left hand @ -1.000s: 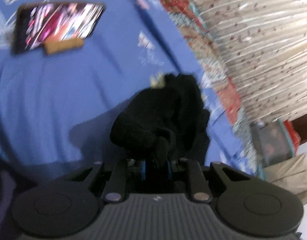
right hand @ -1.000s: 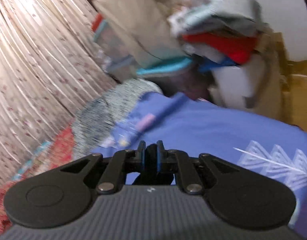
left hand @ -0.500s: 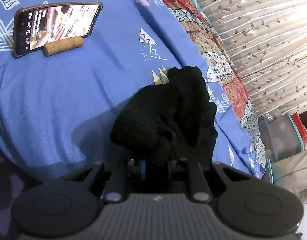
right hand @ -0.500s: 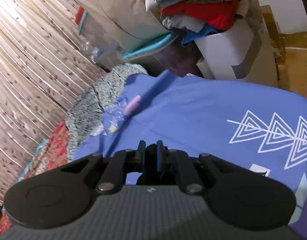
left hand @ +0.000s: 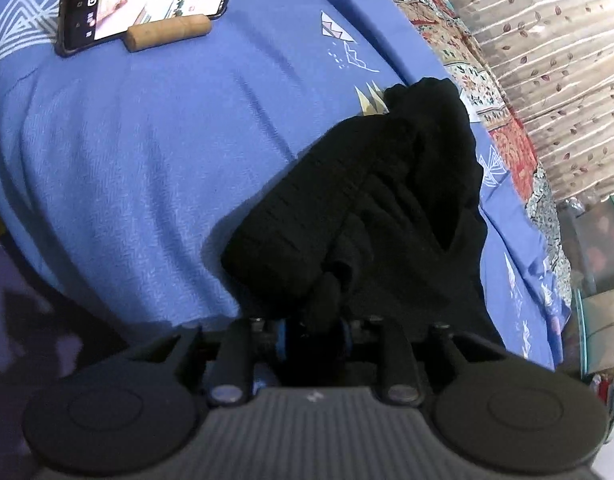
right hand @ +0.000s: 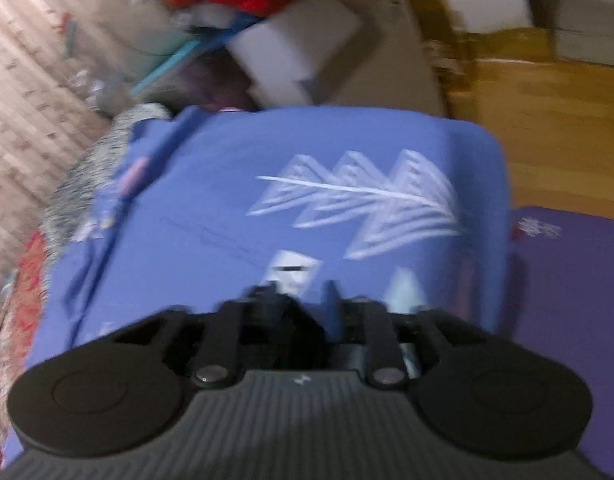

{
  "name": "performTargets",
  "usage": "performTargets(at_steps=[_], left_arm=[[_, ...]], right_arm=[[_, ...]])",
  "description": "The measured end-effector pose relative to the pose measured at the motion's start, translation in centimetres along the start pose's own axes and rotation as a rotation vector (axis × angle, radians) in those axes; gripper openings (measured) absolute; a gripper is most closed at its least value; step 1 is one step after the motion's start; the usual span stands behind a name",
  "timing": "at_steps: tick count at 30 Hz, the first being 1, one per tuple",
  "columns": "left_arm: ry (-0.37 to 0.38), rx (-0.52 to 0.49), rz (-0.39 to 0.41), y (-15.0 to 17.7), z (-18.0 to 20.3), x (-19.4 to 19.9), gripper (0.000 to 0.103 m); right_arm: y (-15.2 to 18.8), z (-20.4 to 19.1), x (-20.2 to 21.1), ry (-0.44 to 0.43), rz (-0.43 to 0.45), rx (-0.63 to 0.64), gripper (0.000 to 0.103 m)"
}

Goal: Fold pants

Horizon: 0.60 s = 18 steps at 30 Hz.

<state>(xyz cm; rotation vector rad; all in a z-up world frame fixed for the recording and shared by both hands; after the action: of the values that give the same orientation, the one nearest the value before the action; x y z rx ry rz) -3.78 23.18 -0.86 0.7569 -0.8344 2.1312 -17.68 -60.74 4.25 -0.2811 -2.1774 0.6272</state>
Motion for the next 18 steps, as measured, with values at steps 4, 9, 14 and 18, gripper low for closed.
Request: performTargets(at_steps=[4,9,14,18], left_arm=[[-0.014,-0.017,0.002,0.1,0.4,-0.1,0.028],[-0.038,-0.025,0.002,0.2,0.6,-0.5,0.038],[-0.056,-0.047,0.003,0.4,1.0,-0.6,0.040],[-0.067,-0.054,0.003,0.6,1.0,-0.7,0.040]], right_arm=[[-0.6,1.1,0.7,-0.010,0.042,-0.060,0.051],[-0.4,-1.2,0.9,-0.063,0.047,0.028,0.051],[1.5,-4.6,-0.4,-0.079,-0.006,0.200,0.051],[3.3,-6.9,-2.7,-0.031,-0.053,0.336,0.054]])
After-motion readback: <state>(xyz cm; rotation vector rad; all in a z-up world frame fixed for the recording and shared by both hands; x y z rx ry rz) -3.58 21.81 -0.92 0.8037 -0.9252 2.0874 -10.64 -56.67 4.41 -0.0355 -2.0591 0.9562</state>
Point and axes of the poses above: each gripper's, at about its wrist camera, not at the fingertips, and x roughly against the way its jaws point, z to its right, y to its underside, the point moved 3 cm from there along -x, roughly the way its jaws point, and after that the axes turned 2 degrees about -x, right-handed, at the moved point
